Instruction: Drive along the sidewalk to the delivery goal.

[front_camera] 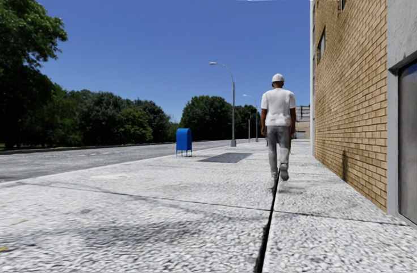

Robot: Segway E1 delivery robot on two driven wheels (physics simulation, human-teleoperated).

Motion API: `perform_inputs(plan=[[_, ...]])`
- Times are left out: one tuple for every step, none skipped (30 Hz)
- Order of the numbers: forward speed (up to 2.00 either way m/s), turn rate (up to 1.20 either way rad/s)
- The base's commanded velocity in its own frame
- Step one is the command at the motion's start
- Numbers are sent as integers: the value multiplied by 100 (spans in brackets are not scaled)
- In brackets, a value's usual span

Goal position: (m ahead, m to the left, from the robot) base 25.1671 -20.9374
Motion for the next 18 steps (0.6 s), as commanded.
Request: perform_inputs(plan=[[77, 0], [77, 0], [77, 0], [77, 0], [77, 0], [77, 0], [77, 0], [77, 0], [78, 0], [79, 0], [81, 0], [82, 0], [83, 0], [85, 0], [86, 0], [87, 0], [87, 0], [87, 0]])
